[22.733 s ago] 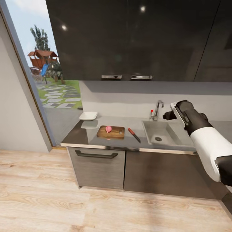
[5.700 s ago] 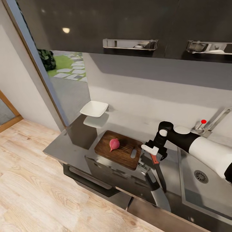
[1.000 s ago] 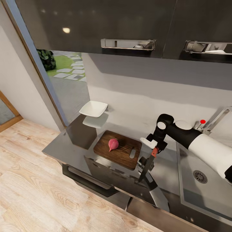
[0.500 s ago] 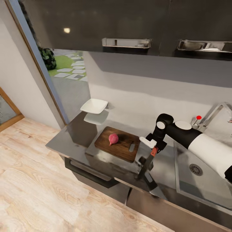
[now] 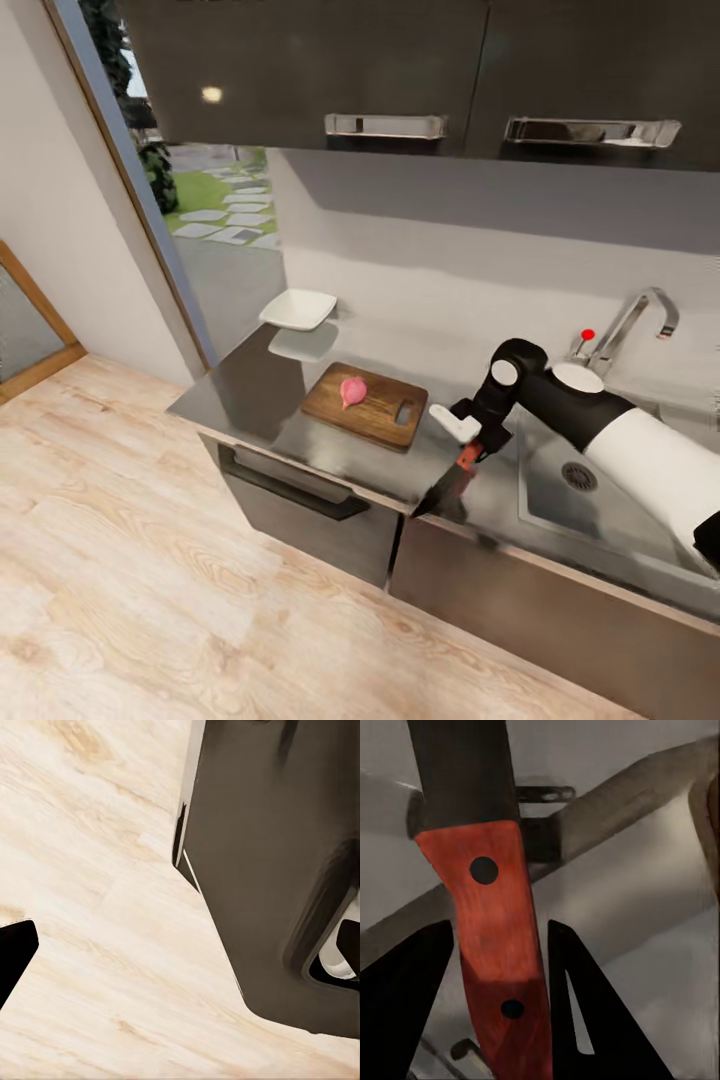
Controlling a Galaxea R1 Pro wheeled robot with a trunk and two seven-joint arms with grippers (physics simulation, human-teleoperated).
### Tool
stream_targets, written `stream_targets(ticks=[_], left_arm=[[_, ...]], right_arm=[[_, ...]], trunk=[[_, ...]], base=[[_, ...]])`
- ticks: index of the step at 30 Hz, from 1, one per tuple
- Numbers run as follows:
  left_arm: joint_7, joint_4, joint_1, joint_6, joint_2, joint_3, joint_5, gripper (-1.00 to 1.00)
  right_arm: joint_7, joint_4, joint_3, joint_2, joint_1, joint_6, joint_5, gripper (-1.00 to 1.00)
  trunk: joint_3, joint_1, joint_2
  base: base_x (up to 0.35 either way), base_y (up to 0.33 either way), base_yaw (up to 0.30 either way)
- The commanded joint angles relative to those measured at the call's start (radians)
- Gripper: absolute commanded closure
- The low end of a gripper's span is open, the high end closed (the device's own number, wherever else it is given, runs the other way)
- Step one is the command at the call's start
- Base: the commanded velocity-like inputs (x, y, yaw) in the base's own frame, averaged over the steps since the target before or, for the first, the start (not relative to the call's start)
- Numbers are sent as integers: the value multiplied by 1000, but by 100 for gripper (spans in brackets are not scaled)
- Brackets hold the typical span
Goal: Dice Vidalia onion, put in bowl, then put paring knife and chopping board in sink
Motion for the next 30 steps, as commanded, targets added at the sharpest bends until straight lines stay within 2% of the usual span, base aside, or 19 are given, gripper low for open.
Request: stream_targets(ticks=[1,3,6,8,9,10,11,16,18,19,21,22,23,25,26,28,30], left_arm=[[0,3,-1,-5,-1,-9,6,-100],[0,3,-1,-6,-1,-9,6,-100],[0,3,-1,-6,-1,-9,6,-100],[0,3,-1,-7,-1,-9,6,-100],[0,3,-1,-7,-1,-9,6,-100],[0,3,-1,-7,-1,-9,6,-100],[0,2,-1,-7,-1,-9,6,-100],[0,-9,-1,-7,-1,-9,5,-100],[0,-14,-1,-7,-1,-9,4,-100],[0,-17,-1,-7,-1,-9,4,-100],[0,-24,-1,-7,-1,-10,2,-100],[0,-33,-1,-6,-1,-10,2,-100],[0,-45,-1,-6,-1,-10,1,-100],[0,-52,-1,-6,-1,-11,0,-100],[0,-56,-1,-6,-1,-11,-1,-100],[0,-60,-1,-6,0,-11,-2,-100],[0,-67,-1,-7,1,-12,-3,-100]], right_arm=[[0,-2,-11,1,-1,-5,2,100],[0,-3,-51,9,-1,0,2,100],[0,-4,-82,13,-1,4,3,100],[-1,-5,-123,15,-1,21,3,100],[-4,-13,-173,16,-1,54,3,100],[-4,-17,-183,16,-1,60,3,100],[-6,-40,-224,15,-1,80,4,100],[-8,-119,-311,10,-1,157,19,100],[-9,-158,-349,8,-1,208,74,100],[-8,-189,-389,7,-1,250,142,100],[-13,-214,-453,10,-1,294,244,100],[-36,-222,-485,13,-1,312,322,100],[-89,-225,-502,22,-1,335,399,100],[-141,-226,-511,35,-1,372,451,100],[-181,-225,-515,44,-1,430,480,100],[-221,-222,-517,51,-1,509,499,100],[-250,-221,-517,54,-1,549,506,100]], trunk=[[-2,0,-2],[-2,0,-2],[-2,0,-2],[-2,0,-2],[-2,0,-2],[-2,0,-2],[-2,0,-2],[-2,0,-2],[-2,0,-2],[-2,0,-2],[-2,0,-2],[-2,0,-2],[-2,0,-2],[-2,0,-2],[-2,0,-2],[-2,0,-2],[-2,0,-2]], base=[[-339,0,0],[-337,0,0],[-325,0,0],[-312,0,0],[-297,0,0],[-290,0,0],[-189,0,0],[-60,0,0],[-11,0,0],[-4,0,0],[-2,0,0],[0,0,0],[0,0,0],[0,0,0],[0,0,0],[0,0,0],[0,0,0]])
